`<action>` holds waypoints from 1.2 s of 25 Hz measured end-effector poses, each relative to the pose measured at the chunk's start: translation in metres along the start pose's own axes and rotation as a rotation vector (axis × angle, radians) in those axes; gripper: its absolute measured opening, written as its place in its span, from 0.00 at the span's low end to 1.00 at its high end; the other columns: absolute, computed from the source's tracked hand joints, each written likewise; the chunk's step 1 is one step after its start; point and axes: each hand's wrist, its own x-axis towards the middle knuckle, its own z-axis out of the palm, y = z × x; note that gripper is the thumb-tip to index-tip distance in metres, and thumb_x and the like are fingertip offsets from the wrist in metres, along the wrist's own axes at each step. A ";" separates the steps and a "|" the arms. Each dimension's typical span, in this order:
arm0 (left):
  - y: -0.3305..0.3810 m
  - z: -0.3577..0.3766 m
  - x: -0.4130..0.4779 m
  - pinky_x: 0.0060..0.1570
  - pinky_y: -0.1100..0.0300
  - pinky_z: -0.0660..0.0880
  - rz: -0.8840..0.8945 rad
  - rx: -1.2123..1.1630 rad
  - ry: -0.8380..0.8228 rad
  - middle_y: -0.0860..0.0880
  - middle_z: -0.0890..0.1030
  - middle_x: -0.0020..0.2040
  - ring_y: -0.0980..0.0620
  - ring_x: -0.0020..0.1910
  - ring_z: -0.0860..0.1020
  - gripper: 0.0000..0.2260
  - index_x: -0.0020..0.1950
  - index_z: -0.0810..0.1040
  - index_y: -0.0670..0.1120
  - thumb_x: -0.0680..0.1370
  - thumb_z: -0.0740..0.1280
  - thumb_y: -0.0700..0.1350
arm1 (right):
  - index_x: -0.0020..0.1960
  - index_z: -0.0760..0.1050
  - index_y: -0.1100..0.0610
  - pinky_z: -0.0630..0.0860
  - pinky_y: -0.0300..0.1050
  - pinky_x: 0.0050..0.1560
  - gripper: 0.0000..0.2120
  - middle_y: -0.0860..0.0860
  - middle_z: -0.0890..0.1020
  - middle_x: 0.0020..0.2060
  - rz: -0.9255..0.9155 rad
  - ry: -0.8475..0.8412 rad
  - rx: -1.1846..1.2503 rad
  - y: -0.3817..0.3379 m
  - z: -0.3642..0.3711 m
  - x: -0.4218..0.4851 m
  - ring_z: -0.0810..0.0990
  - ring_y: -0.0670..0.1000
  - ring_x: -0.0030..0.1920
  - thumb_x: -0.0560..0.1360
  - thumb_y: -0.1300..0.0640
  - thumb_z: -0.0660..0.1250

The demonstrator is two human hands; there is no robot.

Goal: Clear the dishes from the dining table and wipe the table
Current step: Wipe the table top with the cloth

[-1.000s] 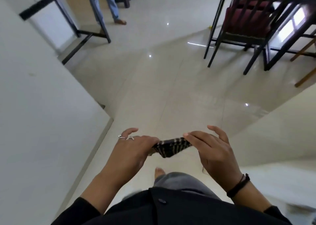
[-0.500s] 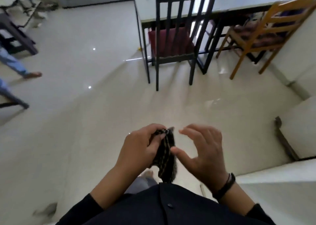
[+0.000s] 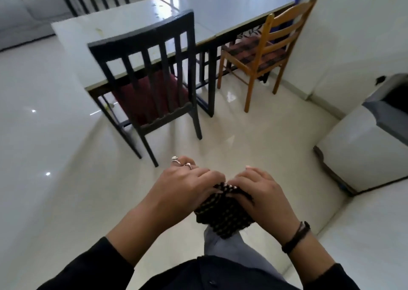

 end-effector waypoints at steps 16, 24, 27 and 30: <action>-0.320 -0.008 0.458 0.37 0.60 0.72 -0.088 -0.011 0.033 0.55 0.83 0.49 0.52 0.40 0.81 0.16 0.57 0.77 0.55 0.75 0.54 0.54 | 0.56 0.80 0.52 0.78 0.42 0.46 0.14 0.43 0.83 0.49 0.097 -0.022 0.195 0.318 -0.043 0.456 0.81 0.41 0.47 0.73 0.63 0.68; -0.463 0.058 0.589 0.48 0.52 0.72 -0.639 -0.149 0.335 0.49 0.81 0.56 0.42 0.48 0.80 0.11 0.60 0.77 0.48 0.78 0.63 0.44 | 0.53 0.80 0.51 0.79 0.48 0.45 0.07 0.43 0.83 0.43 0.137 -0.268 0.276 0.467 -0.014 0.669 0.82 0.42 0.45 0.76 0.58 0.67; -0.503 0.094 0.624 0.51 0.51 0.73 -0.800 -0.210 0.419 0.51 0.82 0.53 0.46 0.46 0.80 0.09 0.57 0.77 0.49 0.79 0.63 0.48 | 0.52 0.79 0.46 0.78 0.51 0.50 0.08 0.41 0.83 0.43 0.163 -0.498 0.278 0.522 0.007 0.738 0.81 0.41 0.46 0.76 0.57 0.67; -0.550 0.118 0.668 0.46 0.53 0.72 -0.927 -0.170 0.423 0.50 0.83 0.47 0.45 0.42 0.81 0.08 0.55 0.78 0.49 0.79 0.63 0.44 | 0.54 0.80 0.47 0.76 0.52 0.54 0.12 0.43 0.84 0.46 0.097 -0.632 0.216 0.572 0.032 0.810 0.81 0.45 0.50 0.74 0.60 0.66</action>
